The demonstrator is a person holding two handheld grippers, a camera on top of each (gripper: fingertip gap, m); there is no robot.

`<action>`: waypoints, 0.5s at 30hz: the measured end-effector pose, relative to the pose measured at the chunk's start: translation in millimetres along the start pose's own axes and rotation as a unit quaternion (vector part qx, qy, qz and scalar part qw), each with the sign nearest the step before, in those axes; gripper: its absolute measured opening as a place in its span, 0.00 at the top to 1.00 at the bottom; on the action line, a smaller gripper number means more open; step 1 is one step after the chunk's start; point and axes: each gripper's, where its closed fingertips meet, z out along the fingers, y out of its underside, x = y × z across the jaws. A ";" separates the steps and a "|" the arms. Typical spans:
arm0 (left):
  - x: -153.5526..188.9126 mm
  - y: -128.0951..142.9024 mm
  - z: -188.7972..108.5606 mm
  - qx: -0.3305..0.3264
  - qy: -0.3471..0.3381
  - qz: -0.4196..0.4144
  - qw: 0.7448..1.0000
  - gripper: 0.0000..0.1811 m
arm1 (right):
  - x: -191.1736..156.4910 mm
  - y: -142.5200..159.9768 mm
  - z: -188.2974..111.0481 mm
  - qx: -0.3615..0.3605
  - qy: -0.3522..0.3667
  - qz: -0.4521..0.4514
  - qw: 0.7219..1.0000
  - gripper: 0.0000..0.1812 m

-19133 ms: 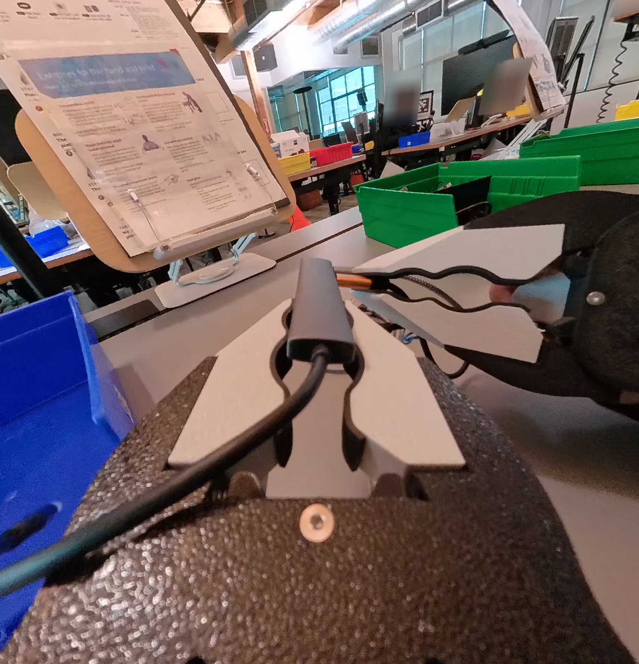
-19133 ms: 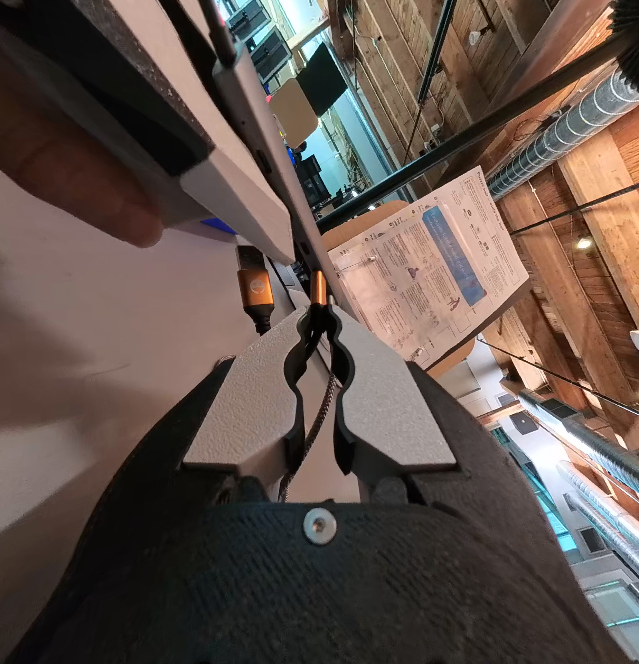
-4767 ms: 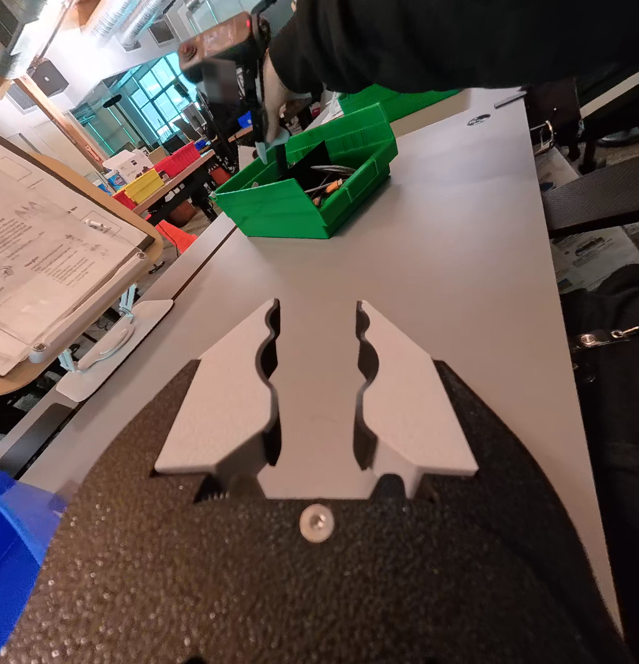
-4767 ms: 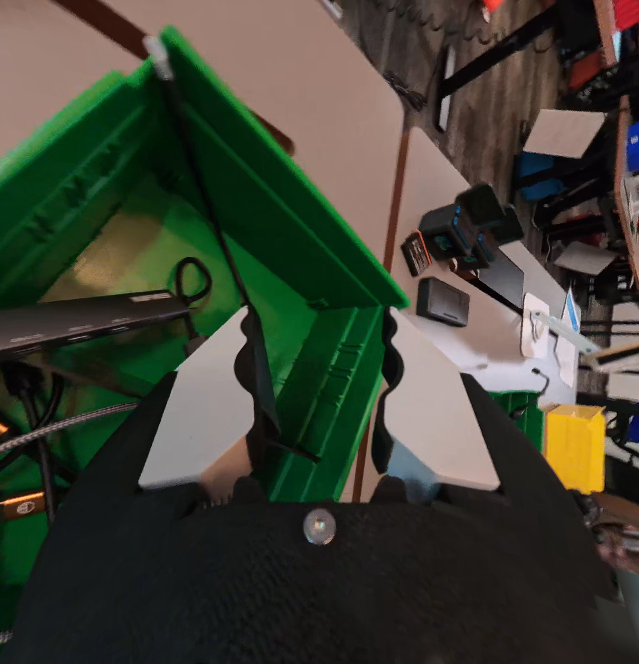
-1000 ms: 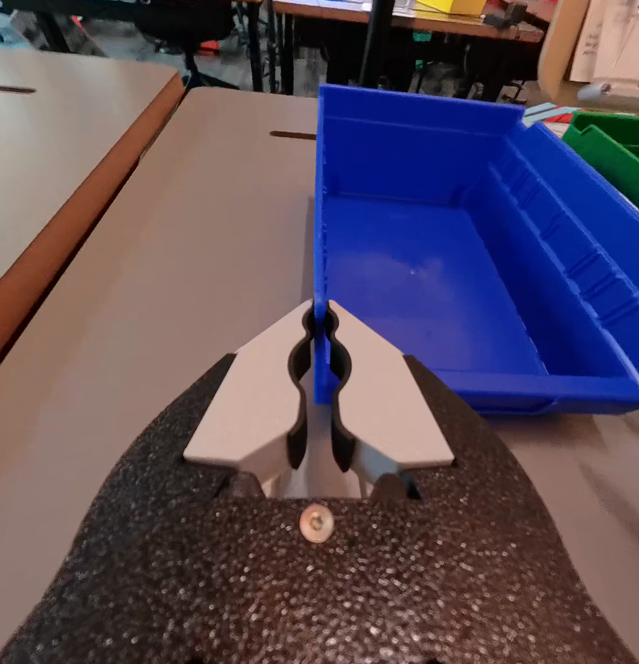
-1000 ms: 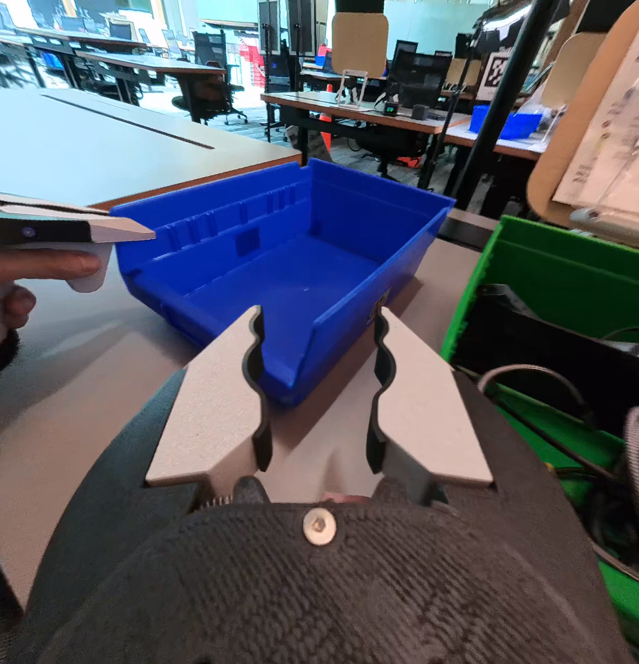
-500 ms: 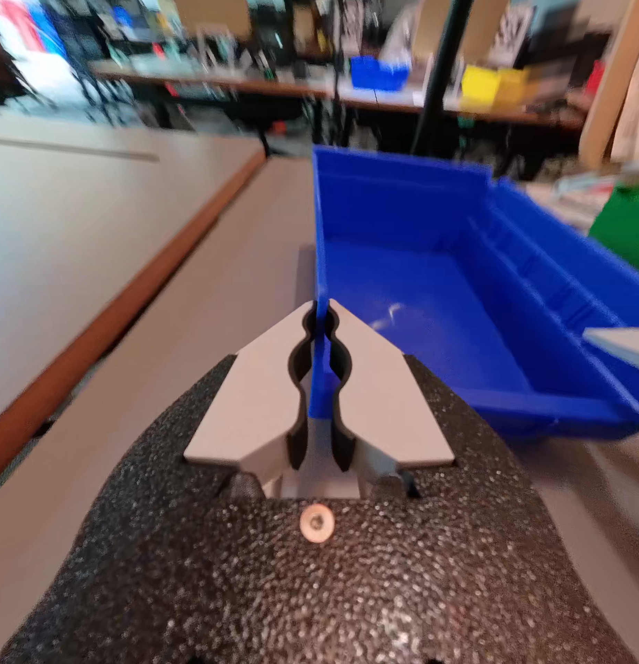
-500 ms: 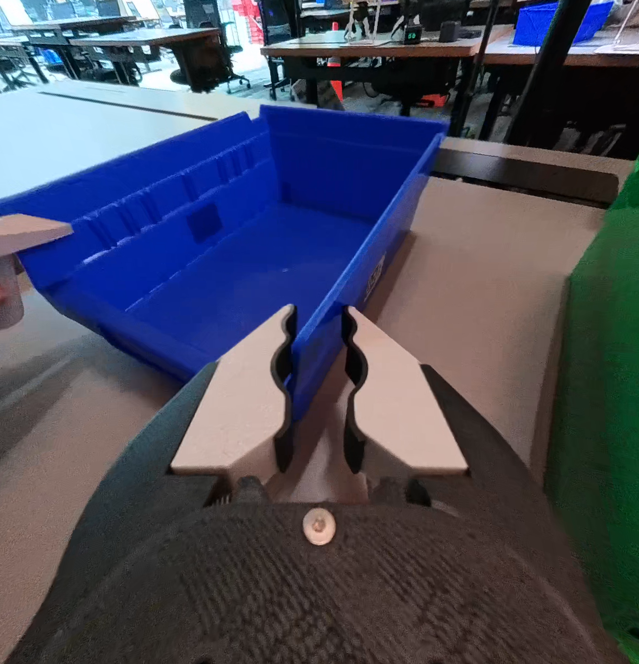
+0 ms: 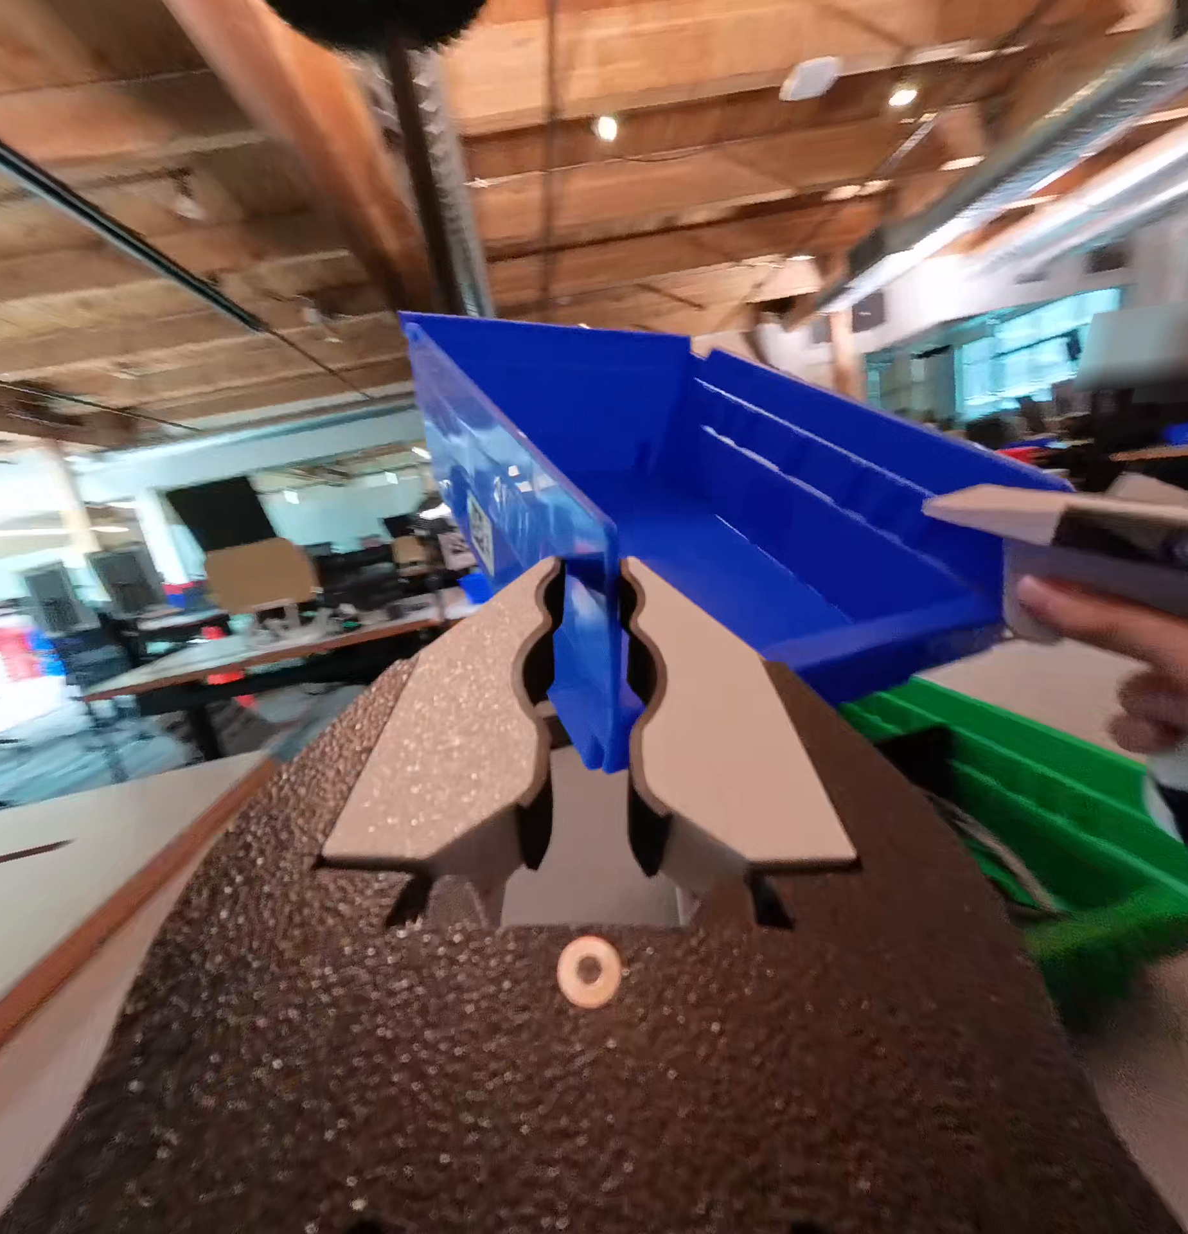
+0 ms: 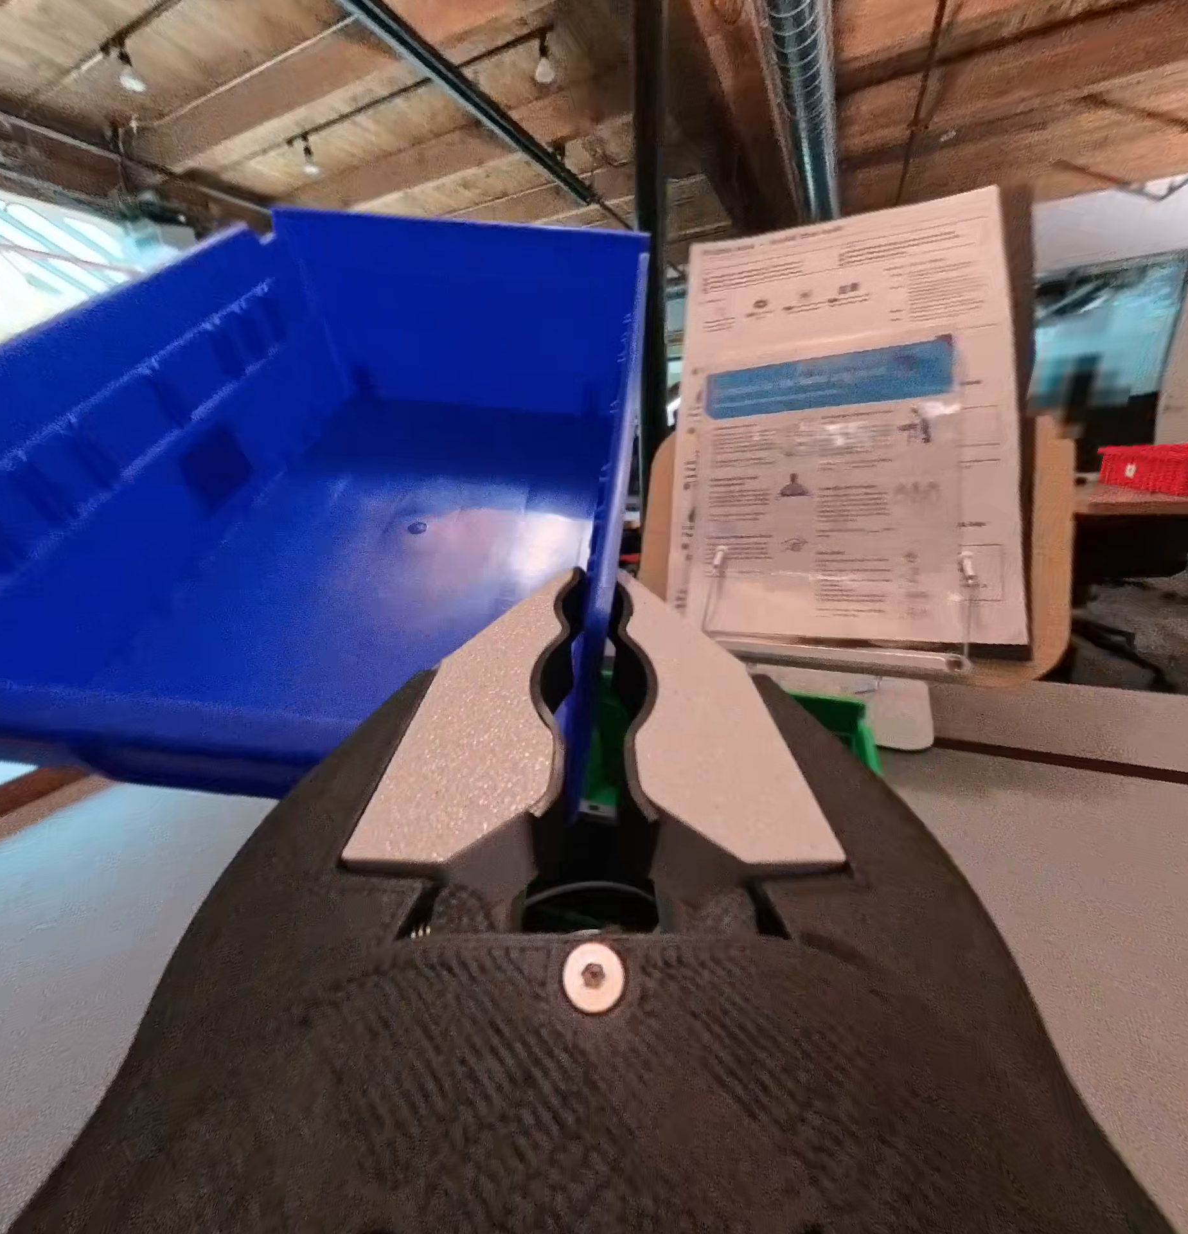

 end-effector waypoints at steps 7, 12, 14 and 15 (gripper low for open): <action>81.3 -10.6 -2.0 0.079 0.099 -0.019 0.992 0.72 | 137.3 -36.0 -67.3 0.021 0.082 0.018 0.996 0.98; 77.7 46.9 12.4 -0.051 0.120 -0.001 0.991 0.65 | 247.7 -50.8 -120.8 0.016 0.174 0.024 0.984 0.98; 69.4 78.1 17.7 -0.115 0.114 -0.015 0.987 0.59 | 290.5 -51.8 -140.8 -0.001 0.206 0.016 0.978 0.98; 66.3 94.4 19.5 -0.145 0.112 -0.024 0.983 0.56 | 311.7 -49.9 -150.2 -0.014 0.223 0.008 0.975 0.98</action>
